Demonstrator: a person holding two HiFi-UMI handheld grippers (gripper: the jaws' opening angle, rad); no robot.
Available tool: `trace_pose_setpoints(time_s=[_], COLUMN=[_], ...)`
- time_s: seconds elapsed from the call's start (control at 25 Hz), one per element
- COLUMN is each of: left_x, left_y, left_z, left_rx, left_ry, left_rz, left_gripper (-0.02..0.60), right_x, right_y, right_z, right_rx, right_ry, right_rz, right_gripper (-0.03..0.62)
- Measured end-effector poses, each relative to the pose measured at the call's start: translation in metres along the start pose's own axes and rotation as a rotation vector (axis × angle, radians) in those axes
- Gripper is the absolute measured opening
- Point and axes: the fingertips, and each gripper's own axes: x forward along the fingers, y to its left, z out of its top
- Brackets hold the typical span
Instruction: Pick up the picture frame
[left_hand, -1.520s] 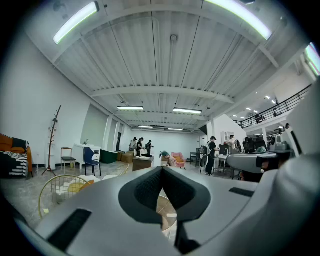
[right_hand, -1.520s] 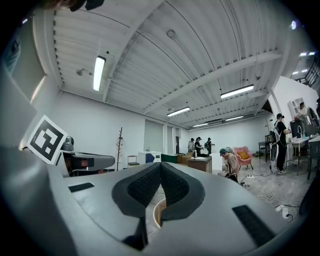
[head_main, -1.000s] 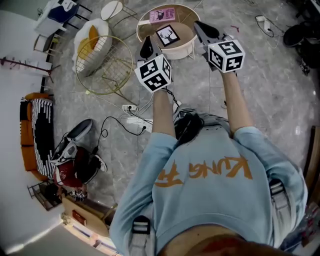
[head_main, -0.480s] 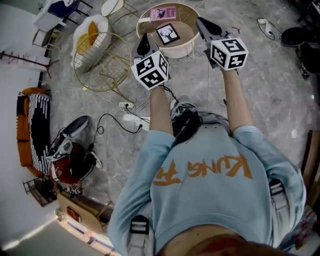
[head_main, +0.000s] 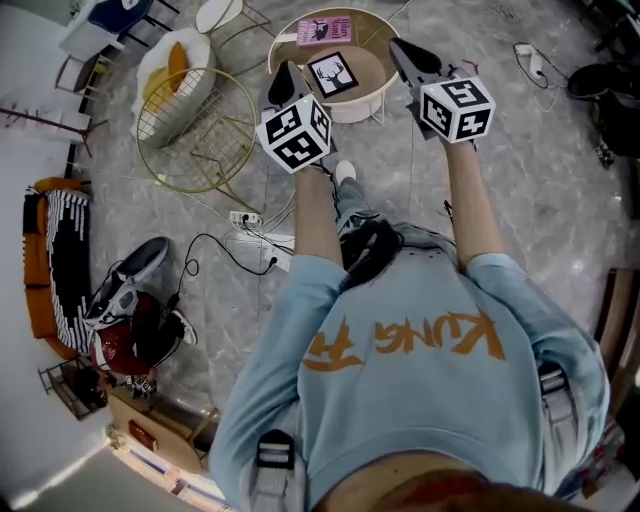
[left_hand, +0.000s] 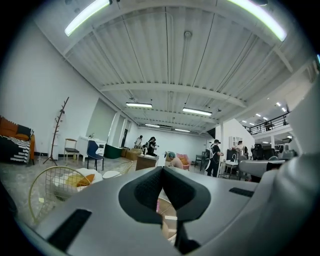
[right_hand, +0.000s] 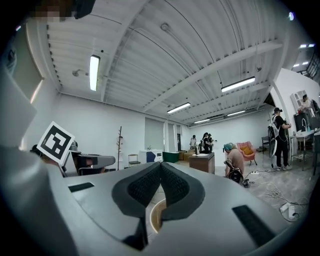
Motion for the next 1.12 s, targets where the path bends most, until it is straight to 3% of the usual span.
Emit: trace_pose_setpoints(time_s=[0.24,0.52,0.96,1.12], left_x=[0.068,0.141,0.235,0.271], left_y=[-0.002,0.025,0.129,0.152], left_z=[-0.007,-0.032,-0.069,-0.082], left_rx=[0.028,0.014,-0.089,-0.052], left_ry=[0.045,0.151,0.271,0.288], left_rz=[-0.049,-0.043,0.068,0.072], left_gripper=[0.02,0.02,0.02,0.02], right_x=[0.03,0.087,0.243,0.287], right_y=[-0.072,-0.113,-0.096,-0.089], right_z=[-0.003,-0.039,-0.073,-0.09], right_rx=[0.087,0.169,0.174,0.165], right_ry=[-0.02,0.062,0.225,0.288], right_rz=[-0.127,-0.171,-0.056,-0.021], right_gripper=[-0.003,-0.002,-0.003,-0.002])
